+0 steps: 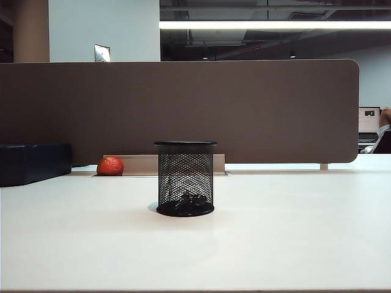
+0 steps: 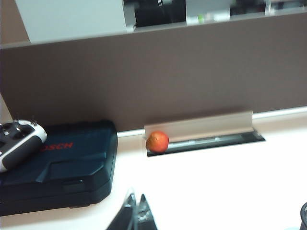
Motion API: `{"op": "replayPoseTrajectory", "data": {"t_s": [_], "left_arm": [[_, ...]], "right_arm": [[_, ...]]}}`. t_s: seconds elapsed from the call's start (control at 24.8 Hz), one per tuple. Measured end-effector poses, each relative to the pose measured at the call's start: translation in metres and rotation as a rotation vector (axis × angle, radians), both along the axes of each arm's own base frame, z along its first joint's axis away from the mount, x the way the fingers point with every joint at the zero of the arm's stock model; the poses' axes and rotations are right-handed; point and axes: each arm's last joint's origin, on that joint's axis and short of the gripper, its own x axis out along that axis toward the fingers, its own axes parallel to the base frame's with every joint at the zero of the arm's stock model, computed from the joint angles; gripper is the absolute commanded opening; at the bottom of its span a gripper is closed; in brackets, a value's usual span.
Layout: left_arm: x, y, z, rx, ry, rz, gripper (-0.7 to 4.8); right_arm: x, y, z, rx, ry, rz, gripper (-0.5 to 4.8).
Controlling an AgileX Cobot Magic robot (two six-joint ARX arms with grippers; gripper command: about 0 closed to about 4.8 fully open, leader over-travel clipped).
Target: Pick up a bunch of keys from the table, then put them into the black basket.
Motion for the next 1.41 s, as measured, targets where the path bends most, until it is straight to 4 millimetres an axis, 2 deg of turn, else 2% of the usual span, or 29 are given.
{"op": "replayPoseTrajectory", "data": {"t_s": [0.2,0.48,0.61,0.73,1.05,1.25,1.41], "left_arm": [[-0.024,0.003,-0.022,-0.007,-0.069,0.000,-0.06],[-0.045,0.004,-0.044,-0.012,-0.120,-0.014,-0.06],[-0.041,0.004,-0.053,-0.012,-0.047,-0.020,-0.06],[-0.038,0.003,-0.057,-0.010,-0.034,-0.034,-0.06],[-0.005,-0.002,-0.100,-0.017,-0.048,-0.074,-0.06],[0.007,-0.003,-0.120,-0.022,-0.074,-0.084,-0.06],[0.013,-0.004,-0.134,-0.031,-0.091,-0.085,-0.06]], "right_arm": [[0.000,0.000,-0.005,0.000,-0.001,0.001,-0.08],[-0.007,0.000,-0.036,0.002,-0.033,0.000,-0.08],[-0.006,0.000,-0.051,0.002,-0.030,-0.002,-0.08],[-0.003,0.000,-0.055,0.001,-0.013,-0.002,-0.08],[0.008,0.000,-0.075,0.000,-0.005,-0.002,-0.08],[0.011,0.000,-0.078,0.001,-0.022,-0.002,-0.08],[0.017,0.001,-0.089,0.001,-0.018,-0.002,-0.08]]}}
